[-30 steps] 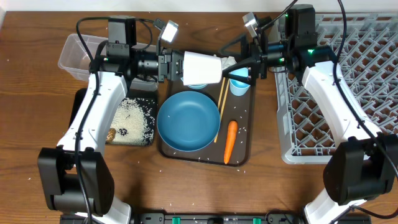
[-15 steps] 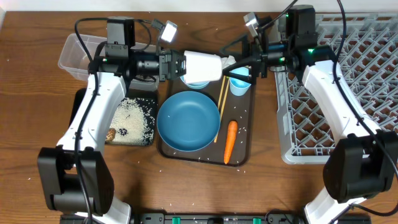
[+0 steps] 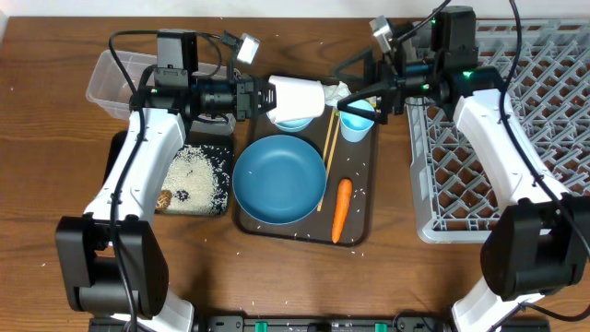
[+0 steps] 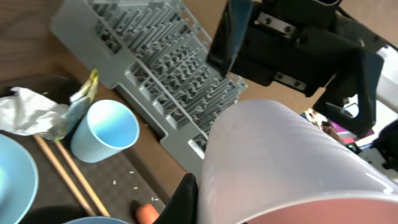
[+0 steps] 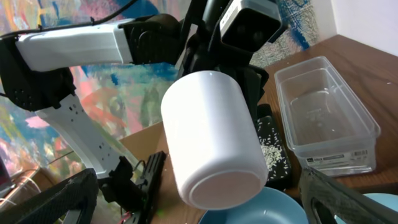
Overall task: Sort waste into correct bins and load items into the dishwasher rack
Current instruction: 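Move the pink cup toward the right gripper and grasp it with right, then release the cup from the left gripper and carry it right toward the rack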
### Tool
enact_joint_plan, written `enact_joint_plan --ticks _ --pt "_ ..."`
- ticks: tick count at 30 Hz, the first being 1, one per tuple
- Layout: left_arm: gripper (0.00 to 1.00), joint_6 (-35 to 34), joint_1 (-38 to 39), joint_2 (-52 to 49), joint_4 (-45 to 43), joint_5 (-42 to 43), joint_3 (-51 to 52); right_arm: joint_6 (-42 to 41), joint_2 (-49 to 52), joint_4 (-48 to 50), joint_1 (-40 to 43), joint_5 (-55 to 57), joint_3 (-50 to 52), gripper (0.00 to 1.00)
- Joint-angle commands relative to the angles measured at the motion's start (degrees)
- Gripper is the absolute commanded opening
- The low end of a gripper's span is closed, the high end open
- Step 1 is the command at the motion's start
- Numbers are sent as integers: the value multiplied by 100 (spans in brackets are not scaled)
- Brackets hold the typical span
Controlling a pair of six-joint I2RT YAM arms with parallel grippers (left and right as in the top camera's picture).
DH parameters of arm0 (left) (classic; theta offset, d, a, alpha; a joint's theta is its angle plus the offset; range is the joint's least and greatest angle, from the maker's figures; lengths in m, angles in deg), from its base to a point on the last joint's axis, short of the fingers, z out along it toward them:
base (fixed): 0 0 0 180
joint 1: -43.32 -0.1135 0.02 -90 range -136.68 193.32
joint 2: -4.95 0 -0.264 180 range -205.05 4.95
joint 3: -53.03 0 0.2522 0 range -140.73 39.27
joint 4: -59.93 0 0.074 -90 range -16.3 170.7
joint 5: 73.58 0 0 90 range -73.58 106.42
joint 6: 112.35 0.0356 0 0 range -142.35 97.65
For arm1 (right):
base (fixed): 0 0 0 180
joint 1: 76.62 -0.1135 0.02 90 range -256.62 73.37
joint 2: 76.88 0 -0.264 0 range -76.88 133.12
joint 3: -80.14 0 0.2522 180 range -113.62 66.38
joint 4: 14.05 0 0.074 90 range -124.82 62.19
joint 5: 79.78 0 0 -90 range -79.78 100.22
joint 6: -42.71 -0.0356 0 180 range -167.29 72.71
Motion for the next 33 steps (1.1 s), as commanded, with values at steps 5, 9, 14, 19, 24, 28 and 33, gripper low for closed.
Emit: enact_joint_plan --ticks 5,9,14,19,24,28,33 --pt "6 -55 -20 -4 -31 350 11 166 -33 -20 -542 227 0 99" --pt "6 -55 -20 -4 -31 350 11 168 -31 -17 -767 258 0 99" --pt "6 -55 -20 -4 -31 350 11 166 -31 -17 -973 404 0 99" --pt "6 -55 -20 -4 -31 350 11 164 -31 -26 -975 404 0 89" --pt "6 -55 -20 -4 -31 350 11 166 -31 -37 -977 404 0 72" --pt "7 -52 -20 -4 -31 345 11 166 -31 -35 -975 426 0 66" --pt "29 -52 -20 -4 -28 345 11 166 -33 13 -879 516 0 60"
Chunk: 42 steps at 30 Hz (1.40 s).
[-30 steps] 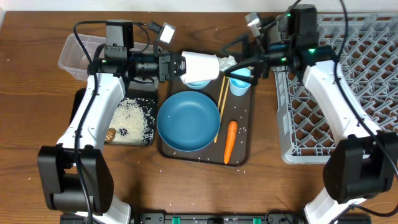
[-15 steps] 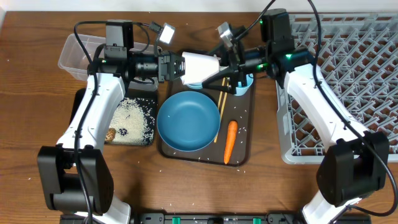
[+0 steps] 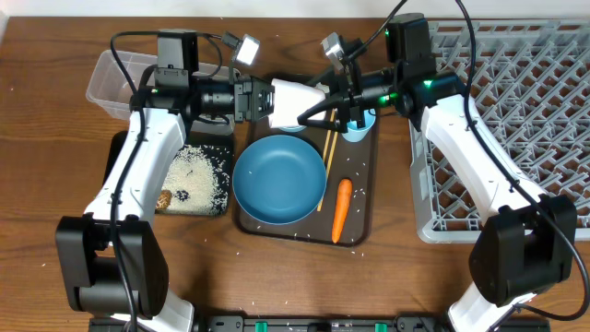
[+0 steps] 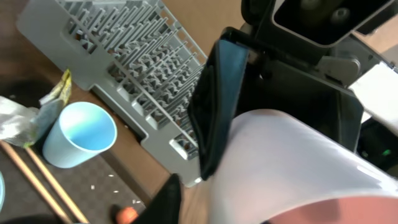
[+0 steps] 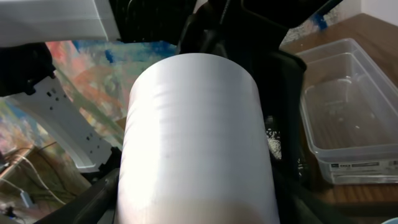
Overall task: Sort waste into correct bins and load items into the dishwasher rack
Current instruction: 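Release the cup from the left gripper and carry it right toward the rack, then lower the pink cup into the rack and open the right gripper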
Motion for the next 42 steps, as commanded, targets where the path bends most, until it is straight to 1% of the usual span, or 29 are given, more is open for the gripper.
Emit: enact_joint_plan --ticks 1,2,4,11,16,19,21,23,26,31,33,37,42 --pt "32 -33 -24 -4 -11 -52 11 33 -33 44 24 -216 0 57" --pt "34 -33 -24 -4 -11 -52 11 31 -33 57 92 -210 0 55" --pt "36 -33 -24 -4 -11 -52 11 31 -35 59 225 -208 0 50" --pt "39 -35 -24 -4 -7 -293 11 -125 -35 52 916 -133 0 41" --pt "41 -35 -24 -4 -4 -533 11 -855 -35 15 1569 588 -2 34" --pt "41 -35 -24 -4 4 -667 11 -1222 -46 15 2059 776 -9 31" --pt "41 -35 -24 -4 37 -850 11 -1541 -61 9 2387 964 -9 31" --pt "41 -35 -24 -4 61 -1043 13 -1875 -76 -13 2726 1217 -9 37" --pt "41 -37 -24 -4 85 -1290 13 -2192 -90 -129 3281 1482 -9 35" --pt "41 -35 -24 -4 260 -1655 13 -2186 -92 -675 3998 1786 -9 32" --pt "42 -35 -24 -4 345 -1827 13 -1980 -101 -1016 4177 2061 -9 32" --pt "42 -33 -24 -4 382 -1902 13 -1633 -192 -1740 4308 3064 -9 33" --pt "43 -35 -22 -4 391 -2059 17 -1552 -505 -2413 4236 4424 -20 34"
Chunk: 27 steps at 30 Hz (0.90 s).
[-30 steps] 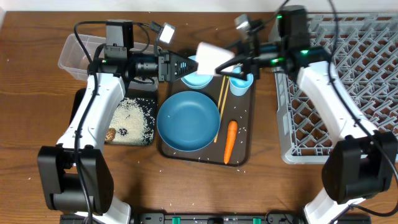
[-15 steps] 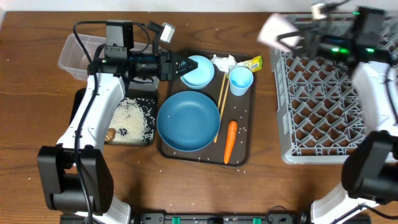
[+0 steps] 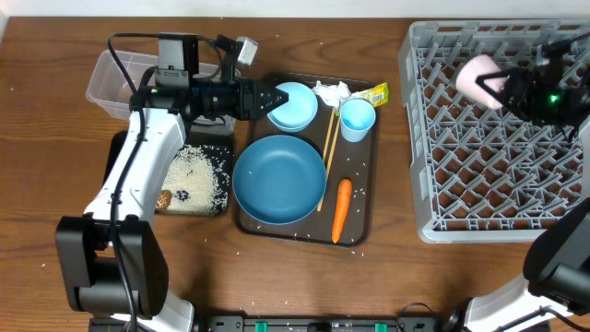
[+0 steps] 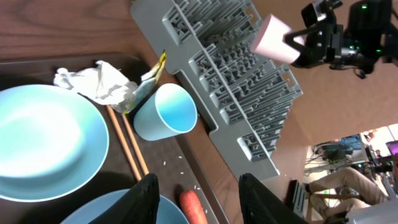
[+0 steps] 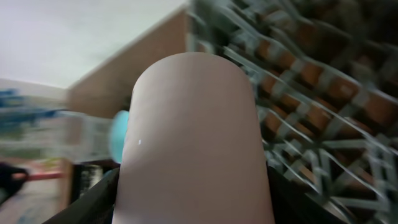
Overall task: Sort waste into correct bins and load items into the dishwasher rack
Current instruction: 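Lower the pink cup into the rack and open the right gripper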
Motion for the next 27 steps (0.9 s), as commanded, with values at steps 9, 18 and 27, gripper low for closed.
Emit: enact_joint_plan --ticks 9,18,27 --pt "46 33 -17 -4 345 -1150 35 186 -1128 -1283 -734 2680 -31 34" --pt "46 35 -17 -4 1040 -1928 39 -149 -1134 -1919 -2284 4522 -28 37" --pt "46 37 -17 -4 1213 -1947 39 -330 -1134 -2439 -2564 4979 -9 37"
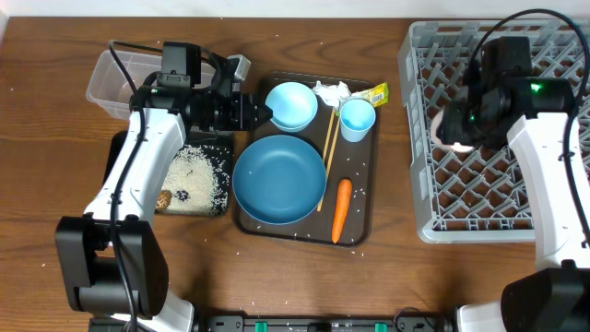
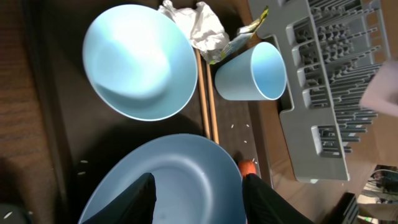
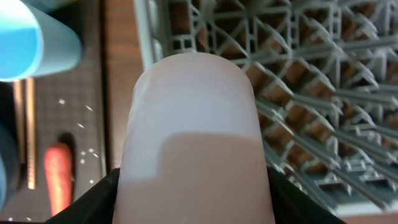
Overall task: Sort waste into correct bins and load items into the dishwasher rack
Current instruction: 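Lower the pink cup into the rack and open the right gripper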
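Note:
My right gripper (image 1: 455,130) is shut on a pale pinkish-white cup (image 3: 196,134), held over the left part of the grey dishwasher rack (image 1: 516,166). On the dark tray (image 1: 359,198) lie a small light-blue bowl (image 1: 290,104), a large blue plate (image 1: 279,180), chopsticks (image 1: 327,152), a carrot (image 1: 340,209), a light-blue cup (image 1: 357,118), crumpled paper (image 1: 330,90) and a yellow wrapper (image 1: 372,92). My left gripper (image 2: 199,199) stands open and empty beside the bowl (image 2: 140,62), above the plate (image 2: 180,168).
A clear plastic box (image 1: 115,78) stands at the far left. In front of it a black tray (image 1: 207,180) holds spilled rice. The rack's left wall (image 3: 146,37) runs close to the tray's right edge.
My right gripper, still holding the cup, has moved from the rack's far right to its left part, nearer the tray. The left gripper stays open and now looks down on bowl and plate.
My left gripper held the cup on its side above the tray while the open right gripper stood close by. Then the right gripper's fingers were round the cup. After that the right gripper held it over the rack with the left open and empty, as now.

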### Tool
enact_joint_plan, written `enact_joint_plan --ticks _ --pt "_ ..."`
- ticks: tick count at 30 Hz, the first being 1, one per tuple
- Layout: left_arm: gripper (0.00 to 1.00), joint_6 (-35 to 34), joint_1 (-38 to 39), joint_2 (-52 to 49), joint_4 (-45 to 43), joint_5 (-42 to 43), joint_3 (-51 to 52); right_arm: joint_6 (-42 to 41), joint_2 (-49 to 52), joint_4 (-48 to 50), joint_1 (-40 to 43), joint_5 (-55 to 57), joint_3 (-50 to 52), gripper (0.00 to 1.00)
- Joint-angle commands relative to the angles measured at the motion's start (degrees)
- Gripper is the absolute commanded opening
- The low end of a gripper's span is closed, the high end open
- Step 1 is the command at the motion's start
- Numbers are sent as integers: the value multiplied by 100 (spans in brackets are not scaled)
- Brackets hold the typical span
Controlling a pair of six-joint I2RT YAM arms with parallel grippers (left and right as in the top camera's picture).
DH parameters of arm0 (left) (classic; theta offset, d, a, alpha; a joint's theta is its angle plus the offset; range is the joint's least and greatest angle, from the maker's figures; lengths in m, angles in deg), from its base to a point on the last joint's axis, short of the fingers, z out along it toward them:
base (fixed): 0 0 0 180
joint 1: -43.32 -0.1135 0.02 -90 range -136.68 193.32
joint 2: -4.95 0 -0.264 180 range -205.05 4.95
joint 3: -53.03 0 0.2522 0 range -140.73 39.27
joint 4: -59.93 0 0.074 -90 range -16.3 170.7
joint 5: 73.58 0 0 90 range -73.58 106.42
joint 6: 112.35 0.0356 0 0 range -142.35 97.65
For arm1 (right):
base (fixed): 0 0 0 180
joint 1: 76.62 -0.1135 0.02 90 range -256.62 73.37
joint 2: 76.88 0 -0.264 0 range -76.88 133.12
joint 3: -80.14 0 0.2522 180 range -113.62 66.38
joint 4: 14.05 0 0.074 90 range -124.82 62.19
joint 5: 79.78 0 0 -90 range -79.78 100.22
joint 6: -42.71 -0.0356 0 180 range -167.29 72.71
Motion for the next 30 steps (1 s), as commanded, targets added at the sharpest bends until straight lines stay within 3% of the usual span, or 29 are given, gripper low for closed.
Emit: enact_joint_plan --ticks 1,10,26,28,30 --pt "46 37 -17 -4 13 -81 39 -129 -4 -192 -9 323 -4 37" --pt "46 35 -17 -4 20 -184 42 -125 4 -732 20 354 15 37" --pt "46 35 -17 -4 20 -201 114 -129 4 -278 39 516 1099 40" --pt "46 35 -17 -4 17 -201 114 -129 4 -136 44 516 1110 43" --pt "46 35 -17 -4 20 -201 114 -129 4 20 42 511 1110 55"
